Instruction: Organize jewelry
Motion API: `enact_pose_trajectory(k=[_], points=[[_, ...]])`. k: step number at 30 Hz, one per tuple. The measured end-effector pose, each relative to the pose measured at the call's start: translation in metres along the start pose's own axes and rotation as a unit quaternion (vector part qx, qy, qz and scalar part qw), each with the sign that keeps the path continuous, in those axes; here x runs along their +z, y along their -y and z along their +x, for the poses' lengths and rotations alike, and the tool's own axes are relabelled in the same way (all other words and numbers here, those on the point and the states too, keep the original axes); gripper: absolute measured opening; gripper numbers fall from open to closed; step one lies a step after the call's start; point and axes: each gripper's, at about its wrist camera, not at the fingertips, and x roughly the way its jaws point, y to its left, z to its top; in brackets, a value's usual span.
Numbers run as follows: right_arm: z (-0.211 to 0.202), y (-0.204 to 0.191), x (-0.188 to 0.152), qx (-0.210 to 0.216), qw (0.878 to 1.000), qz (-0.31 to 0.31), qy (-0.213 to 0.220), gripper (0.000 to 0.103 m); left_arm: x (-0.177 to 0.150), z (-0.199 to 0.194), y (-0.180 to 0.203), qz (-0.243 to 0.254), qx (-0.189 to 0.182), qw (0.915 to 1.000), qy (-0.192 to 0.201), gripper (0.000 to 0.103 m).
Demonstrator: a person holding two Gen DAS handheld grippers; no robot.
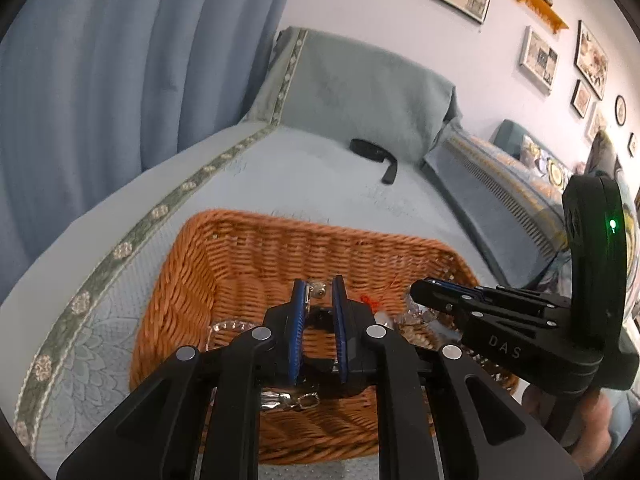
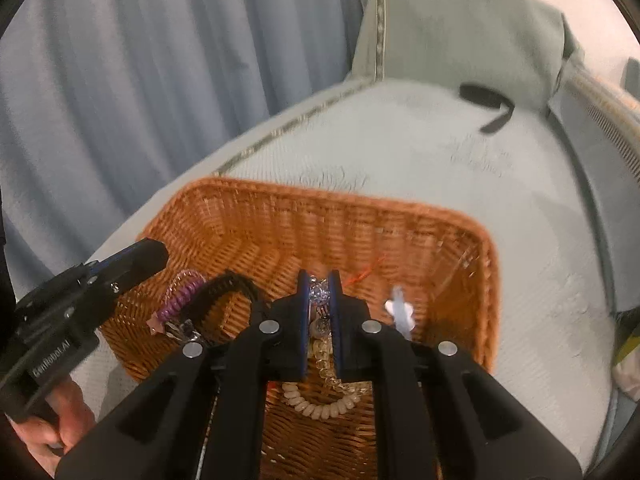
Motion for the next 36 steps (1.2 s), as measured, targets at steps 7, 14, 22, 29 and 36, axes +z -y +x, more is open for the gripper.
enact_pose_trajectory(k=[7,14,22,29,36], points=[[0.016,0.007,-0.005,0.004,0.998,0.02,-0.061,0.029,-0.007,0.009,-0.009,-0.012,0.008,0.9996,-0.024,0.035],[-0.037,0.002,-0.016,0.012,0.999,0.012,-0.029,0.06,-0.014,-0.034,-0.008,-0.013,-0.009,0.9999,-0.004,0.064],[-0.115,-0.015,-0.045,0.017,1.0,-0.001,0.019,0.062,-0.043,-0.116,0.006,-0.003,-0.003,0.9993,0.036,0.077],[-0.169,-0.034,-0.091,0.0,0.995,-0.006,0.097,0.071,-0.087,-0.18,0.028,0.011,0.027,0.9947,0.098,0.079],[-0.195,-0.05,-0.147,-0.056,0.981,-0.007,0.184,0.084,-0.127,-0.192,0.031,0.009,0.051,0.9927,0.109,0.082]])
